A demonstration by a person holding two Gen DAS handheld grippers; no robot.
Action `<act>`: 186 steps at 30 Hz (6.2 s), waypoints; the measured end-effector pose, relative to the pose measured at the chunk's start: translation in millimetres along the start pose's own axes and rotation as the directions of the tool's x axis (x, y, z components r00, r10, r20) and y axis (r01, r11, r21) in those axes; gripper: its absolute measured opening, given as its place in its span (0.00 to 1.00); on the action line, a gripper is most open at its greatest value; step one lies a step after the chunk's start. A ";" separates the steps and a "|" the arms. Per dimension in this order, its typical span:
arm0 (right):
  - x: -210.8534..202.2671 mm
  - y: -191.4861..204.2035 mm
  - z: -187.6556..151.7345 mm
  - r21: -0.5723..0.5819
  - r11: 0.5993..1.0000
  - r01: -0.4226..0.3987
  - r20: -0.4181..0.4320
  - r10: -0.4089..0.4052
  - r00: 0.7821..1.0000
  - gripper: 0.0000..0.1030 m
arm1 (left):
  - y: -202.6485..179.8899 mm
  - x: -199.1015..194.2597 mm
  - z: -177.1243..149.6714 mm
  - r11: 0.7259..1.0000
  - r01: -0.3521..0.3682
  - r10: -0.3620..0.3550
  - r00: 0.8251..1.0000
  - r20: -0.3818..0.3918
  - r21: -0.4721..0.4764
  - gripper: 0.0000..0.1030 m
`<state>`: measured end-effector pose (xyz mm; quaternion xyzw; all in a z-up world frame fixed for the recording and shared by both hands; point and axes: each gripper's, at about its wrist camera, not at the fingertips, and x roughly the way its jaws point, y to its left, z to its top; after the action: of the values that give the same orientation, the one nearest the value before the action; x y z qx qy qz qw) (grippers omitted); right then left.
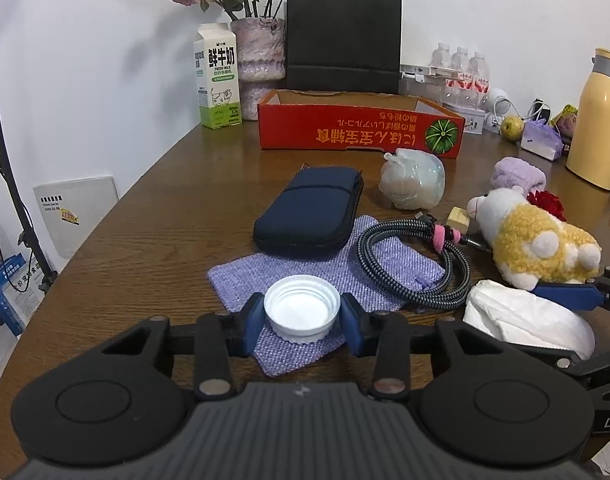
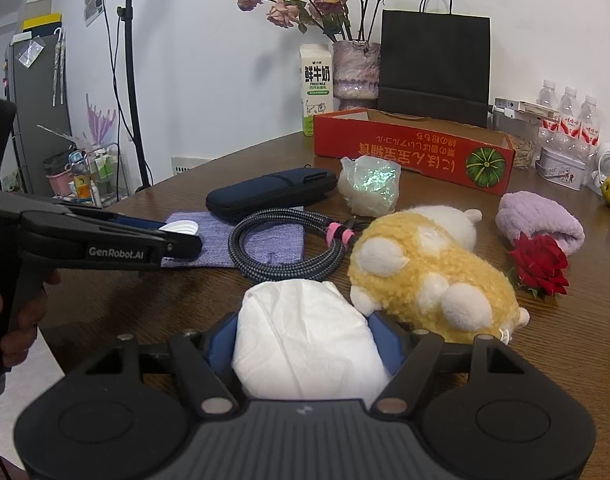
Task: Organize objects
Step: 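Carry the white cap with the left tool toward the red box while the right tool carries the white cloth, then open the left tool to drop the cap into the box while the right tool releases the cloth there, then withdraw both tools from the box back over the table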
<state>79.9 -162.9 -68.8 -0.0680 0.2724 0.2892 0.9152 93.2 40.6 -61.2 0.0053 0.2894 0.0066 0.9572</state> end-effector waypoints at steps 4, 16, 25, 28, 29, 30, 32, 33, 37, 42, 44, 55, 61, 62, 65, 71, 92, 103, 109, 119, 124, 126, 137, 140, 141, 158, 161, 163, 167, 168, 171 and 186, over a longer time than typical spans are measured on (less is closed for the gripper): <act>-3.6 -0.5 -0.3 0.004 1.000 -0.004 0.007 0.004 1.000 0.67 | 1.0 -5.9 0.4 1.000 -0.003 0.003 1.000 0.006 -0.007 0.40; -20.6 4.8 1.0 -0.009 1.000 -0.010 0.047 0.011 0.999 0.65 | -6.1 -31.0 -0.4 1.000 -0.004 0.004 0.999 0.039 0.001 0.40; -39.9 9.8 7.7 -0.033 0.999 -0.007 0.103 0.010 0.995 0.65 | -14.7 -53.3 9.0 1.000 -0.002 0.000 0.996 0.088 0.016 0.40; -45.4 8.3 11.3 -0.034 0.999 0.000 0.121 0.004 0.993 0.65 | -18.4 -56.3 14.2 1.000 0.008 -0.010 0.995 0.100 0.019 0.40; -47.1 7.3 13.1 -0.034 0.999 0.003 0.127 0.001 0.992 0.65 | -19.3 -56.2 15.7 1.000 0.010 -0.012 0.995 0.102 0.018 0.40; -48.6 6.4 14.5 -0.033 0.999 0.006 0.134 -0.002 0.991 0.65 | -20.3 -56.1 17.7 1.000 0.012 -0.014 0.994 0.105 0.017 0.40; -51.5 3.9 18.6 -0.032 0.999 0.013 0.147 -0.008 0.989 0.65 | -22.6 -56.3 21.8 1.000 0.016 -0.018 0.994 0.112 0.021 0.40; -52.3 2.4 20.6 -0.032 0.999 0.016 0.152 -0.012 0.988 0.65 | -23.4 -56.4 24.6 1.000 0.017 -0.020 0.993 0.117 0.024 0.40; -53.6 -3.5 28.5 -0.027 0.999 0.029 0.168 -0.025 0.985 0.65 | -26.3 -52.9 34.7 0.999 0.022 -0.026 0.992 0.126 0.029 0.40; -50.5 -11.6 38.9 -0.028 0.999 0.037 0.179 -0.032 0.983 0.65 | -26.6 -44.5 47.2 0.999 0.023 -0.026 0.991 0.132 0.026 0.40; -47.9 -14.9 43.5 -0.030 0.999 0.042 0.181 -0.036 0.983 0.65 | -26.5 -41.3 52.3 0.999 0.026 -0.029 0.990 0.136 0.026 0.40; -26.6 -35.8 76.1 -0.041 0.997 0.064 0.208 -0.055 0.977 0.65 | -34.1 -17.4 86.9 0.999 0.020 -0.026 0.984 0.176 0.034 0.40; -10.4 -47.8 96.1 -0.048 0.996 0.070 0.228 -0.057 0.972 0.65 | -39.0 -2.4 109.0 0.999 0.023 -0.030 0.980 0.196 0.040 0.40; -7.5 -50.1 100.1 -0.048 0.996 0.070 0.231 -0.057 0.971 0.65 | -40.2 -0.2 114.0 0.999 0.021 -0.029 0.979 0.202 0.044 0.40; 0.1 -56.6 111.8 -0.049 0.996 0.071 0.240 -0.057 0.969 0.65 | -42.1 4.9 126.1 0.999 0.019 -0.028 0.976 0.218 0.043 0.40; 13.4 -68.1 132.8 -0.053 0.996 0.077 0.264 -0.060 0.963 0.65 | -45.3 18.0 152.3 0.999 0.019 -0.028 0.970 0.243 0.037 0.40; 79.8 -108.8 201.0 -0.085 0.990 0.113 0.283 -0.084 0.955 0.65 | -50.3 90.9 224.3 0.999 0.027 -0.034 0.966 0.256 0.029 0.40; 129.7 -136.9 231.1 -0.107 0.985 0.138 0.254 -0.108 0.961 0.65 | -52.2 146.9 251.0 0.998 0.046 -0.053 0.975 0.217 0.034 0.40; 158.7 -149.6 240.4 -0.089 0.986 0.138 0.230 -0.115 0.967 0.65 | -52.1 178.8 264.8 0.999 0.034 -0.040 0.979 0.202 0.031 0.40; 198.8 -170.5 243.6 -0.042 0.986 0.159 0.196 -0.148 0.970 0.65 | -48.6 229.4 278.1 1.000 0.017 -0.020 0.985 0.171 0.017 0.40; 218.0 -178.4 242.8 -0.015 0.984 0.180 0.166 -0.175 0.971 0.65 | -45.9 256.8 280.9 1.000 0.014 -0.016 0.990 0.142 0.015 0.40; 225.4 -182.3 242.9 -0.003 0.982 0.190 0.153 -0.187 0.970 0.65 | -45.3 267.4 281.5 1.000 0.005 -0.007 0.992 0.125 0.017 0.40; 247.6 -192.6 239.8 0.017 0.977 0.213 0.093 -0.213 0.973 0.91 | -36.1 285.7 276.4 1.000 -0.012 0.013 0.993 0.115 -0.016 0.98; 247.2 -192.7 239.4 0.016 0.974 0.224 0.092 -0.225 0.970 1.00 | -39.2 279.6 277.0 0.999 -0.044 0.044 0.988 0.148 -0.001 1.00; 247.0 -193.3 239.6 0.018 0.975 0.222 0.092 -0.223 0.970 1.00 | -39.4 278.8 277.3 0.999 -0.037 0.037 0.989 0.147 -0.001 1.00; 238.5 -191.8 238.9 0.007 0.973 0.229 0.081 -0.229 0.970 1.00 | -45.2 262.8 276.9 0.999 -0.045 0.040 0.988 0.146 0.029 1.00; 233.8 -190.5 238.7 0.005 0.973 0.230 0.078 -0.230 0.970 1.00 | -44.8 257.6 277.2 0.999 -0.045 0.041 0.989 0.141 0.026 1.00; 229.4 -189.9 239.1 0.006 0.973 0.229 0.079 -0.229 0.970 1.00 | -45.1 252.5 278.5 0.999 -0.047 0.043 0.990 0.137 0.024 1.00; 215.7 -187.6 241.7 0.008 0.973 0.231 0.091 -0.231 0.969 1.00 | -46.3 237.1 280.2 0.998 -0.052 0.047 0.988 0.149 0.026 1.00; 212.1 -186.6 242.4 0.007 0.973 0.231 0.094 -0.231 0.968 1.00 | -47.0 233.0 280.2 0.998 -0.054 0.049 0.987 0.152 0.029 1.00; 200.8 -183.7 243.9 0.002 0.972 0.235 0.104 -0.234 0.967 1.00 | -47.5 220.8 280.4 0.998 -0.056 0.051 0.986 0.156 0.027 1.00; 134.4 -154.2 232.7 -0.011 0.976 0.218 0.150 -0.214 0.965 1.00 | -40.1 144.2 260.8 0.998 -0.061 0.064 0.982 0.175 -0.025 1.00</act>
<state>366.1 -158.1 49.9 -0.0879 0.1907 0.1958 0.9579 358.1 1.1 75.5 0.0054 0.2034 0.0390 0.9783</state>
